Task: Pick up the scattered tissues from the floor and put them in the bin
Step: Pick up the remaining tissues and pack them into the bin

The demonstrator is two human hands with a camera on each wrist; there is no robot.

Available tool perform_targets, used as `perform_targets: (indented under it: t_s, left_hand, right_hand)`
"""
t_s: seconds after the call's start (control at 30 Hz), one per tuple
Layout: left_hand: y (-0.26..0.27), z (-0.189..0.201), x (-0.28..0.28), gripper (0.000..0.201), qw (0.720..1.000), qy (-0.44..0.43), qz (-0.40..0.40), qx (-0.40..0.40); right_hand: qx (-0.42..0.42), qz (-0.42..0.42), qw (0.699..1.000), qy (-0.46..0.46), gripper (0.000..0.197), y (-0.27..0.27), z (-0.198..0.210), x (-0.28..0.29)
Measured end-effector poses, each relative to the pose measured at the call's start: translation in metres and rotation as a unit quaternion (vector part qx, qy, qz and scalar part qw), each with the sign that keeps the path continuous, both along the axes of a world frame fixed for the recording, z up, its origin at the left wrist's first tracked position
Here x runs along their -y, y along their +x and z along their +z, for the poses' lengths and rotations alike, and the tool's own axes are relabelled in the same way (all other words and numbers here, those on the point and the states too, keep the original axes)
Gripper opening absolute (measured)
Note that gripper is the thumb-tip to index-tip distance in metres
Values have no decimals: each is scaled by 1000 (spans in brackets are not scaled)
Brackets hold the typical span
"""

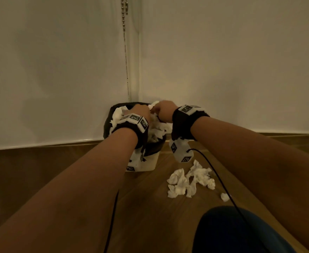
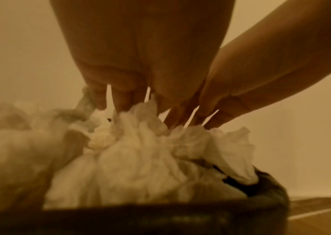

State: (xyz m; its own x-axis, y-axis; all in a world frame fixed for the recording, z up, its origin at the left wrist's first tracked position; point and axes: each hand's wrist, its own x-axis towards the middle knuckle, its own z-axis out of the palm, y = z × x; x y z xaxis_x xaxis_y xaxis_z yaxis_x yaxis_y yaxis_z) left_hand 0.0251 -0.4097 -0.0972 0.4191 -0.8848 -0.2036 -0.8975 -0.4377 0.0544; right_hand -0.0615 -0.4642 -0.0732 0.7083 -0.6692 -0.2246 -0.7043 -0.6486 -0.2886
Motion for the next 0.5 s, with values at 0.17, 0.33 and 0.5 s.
perform_targets:
  t_s: [0.17,0.33,0.5]
  left_hand:
    - [-35,22,-21,30,941,-330,-71,17]
    - [-98,13,-26,23,922,-321,-202,-75]
    - [-142,-49,-24,26,962,-120,-211,-126]
  right_hand:
    - [180,-148,972,12,40,-83,-4,12]
    - [54,-215,975,22,37,-174,-42,27]
    - [-52,-201,977,56,37,-223,-82,22]
